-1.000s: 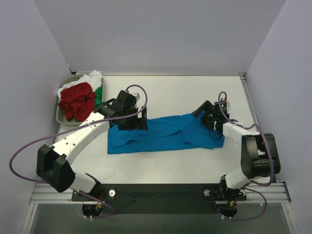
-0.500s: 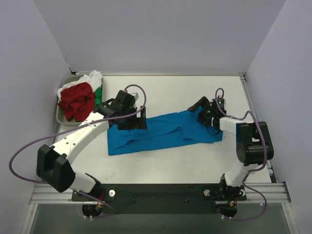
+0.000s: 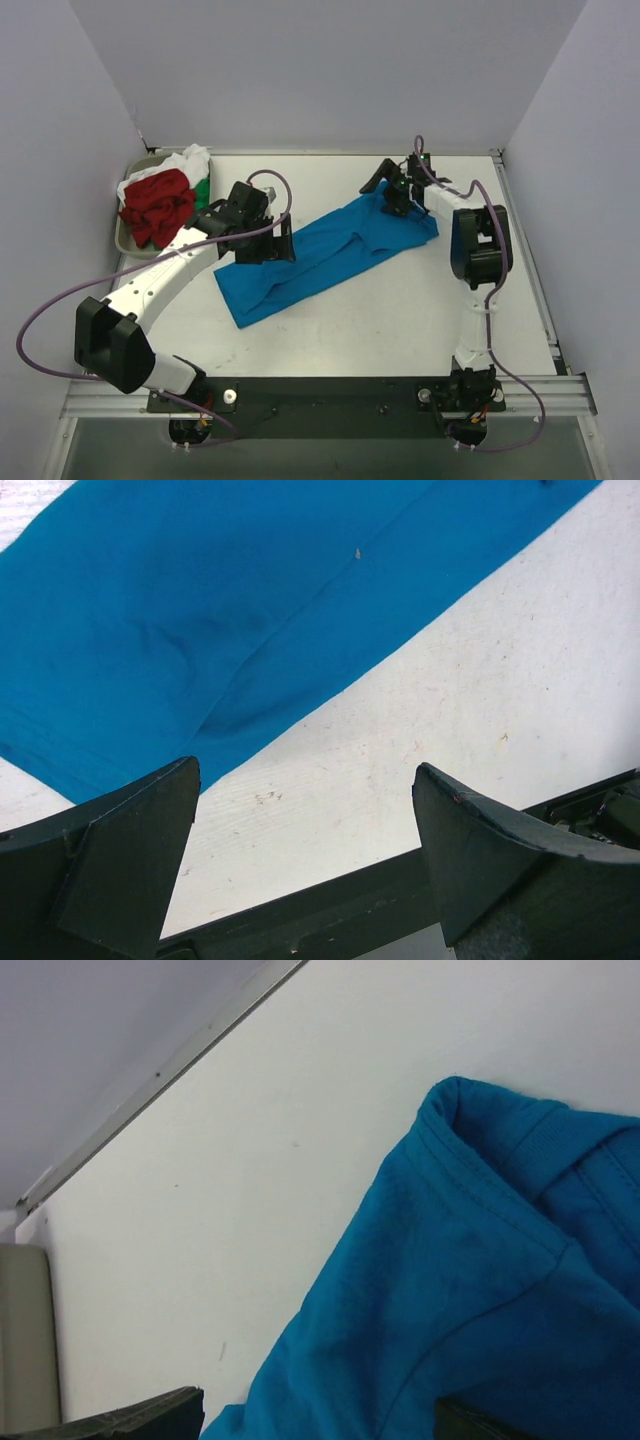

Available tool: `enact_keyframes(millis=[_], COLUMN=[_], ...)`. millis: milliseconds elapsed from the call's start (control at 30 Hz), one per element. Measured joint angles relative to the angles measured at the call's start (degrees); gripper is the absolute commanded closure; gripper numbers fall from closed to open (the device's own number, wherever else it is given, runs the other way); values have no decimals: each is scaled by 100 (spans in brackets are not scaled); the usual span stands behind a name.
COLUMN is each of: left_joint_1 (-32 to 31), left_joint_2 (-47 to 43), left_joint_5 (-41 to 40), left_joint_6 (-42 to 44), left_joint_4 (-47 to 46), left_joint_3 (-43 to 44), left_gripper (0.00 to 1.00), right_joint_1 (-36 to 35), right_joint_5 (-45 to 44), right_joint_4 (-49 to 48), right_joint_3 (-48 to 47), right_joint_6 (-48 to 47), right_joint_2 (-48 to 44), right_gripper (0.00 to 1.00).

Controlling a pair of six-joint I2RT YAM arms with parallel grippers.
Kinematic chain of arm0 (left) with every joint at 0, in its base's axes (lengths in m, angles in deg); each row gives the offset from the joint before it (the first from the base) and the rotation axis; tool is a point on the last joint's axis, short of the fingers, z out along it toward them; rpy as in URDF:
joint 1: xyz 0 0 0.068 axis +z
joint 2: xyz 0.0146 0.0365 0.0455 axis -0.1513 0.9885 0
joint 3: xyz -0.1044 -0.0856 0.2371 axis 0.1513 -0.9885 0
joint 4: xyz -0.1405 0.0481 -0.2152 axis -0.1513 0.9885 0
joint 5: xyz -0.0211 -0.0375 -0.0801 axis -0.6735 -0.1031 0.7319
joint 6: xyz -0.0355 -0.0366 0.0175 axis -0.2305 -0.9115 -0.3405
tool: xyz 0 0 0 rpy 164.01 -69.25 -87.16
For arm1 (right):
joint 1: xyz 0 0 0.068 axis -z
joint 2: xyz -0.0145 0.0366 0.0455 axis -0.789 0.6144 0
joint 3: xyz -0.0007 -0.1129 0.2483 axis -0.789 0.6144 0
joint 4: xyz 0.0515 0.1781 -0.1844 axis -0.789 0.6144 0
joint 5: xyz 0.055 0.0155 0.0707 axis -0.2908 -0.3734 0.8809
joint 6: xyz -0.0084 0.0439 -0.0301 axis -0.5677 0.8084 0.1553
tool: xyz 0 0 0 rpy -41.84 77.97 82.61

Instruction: Fold and stack the t-shirts

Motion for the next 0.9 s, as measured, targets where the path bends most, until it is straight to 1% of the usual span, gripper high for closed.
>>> enact_keyframes(millis=[133, 300, 400, 500, 567, 667, 800, 900], left_joint_1=[70, 129, 133, 136, 140, 168, 205, 205], left_joint_2=[-11, -37, -111, -175, -205, -223, -249, -299], left_joint_5=[59, 101, 101, 87, 50, 4, -13, -7], left_joint_6=[11, 28, 46, 125, 190, 282, 317, 337], left_joint_4=[-13, -17, -9, -11, 4, 33, 39, 44], left_joint_3=[-33, -138, -199, -203, -201, -201, -201, -199], left_gripper=[2, 3, 3, 3, 3, 3, 2, 3], right_joint_1=[-299, -772, -968, -1064, -1019, -848, -564, -450], right_joint_5=[238, 546, 610, 595, 525, 343, 136, -63], right_joint_4=[597, 1056, 1163, 1246, 1309, 1482, 1600, 1576], right_joint_3=[-1377, -2463, -2693, -2616, -2361, -1845, -1473, -1104], right_joint_6=[-155, -245, -295, -422, -527, -673, -835, -927], right_joint_2=[822, 1447, 1554, 1480, 1259, 634, -448, -1462], right_gripper=[0, 0, 0, 0, 0, 0, 0, 0])
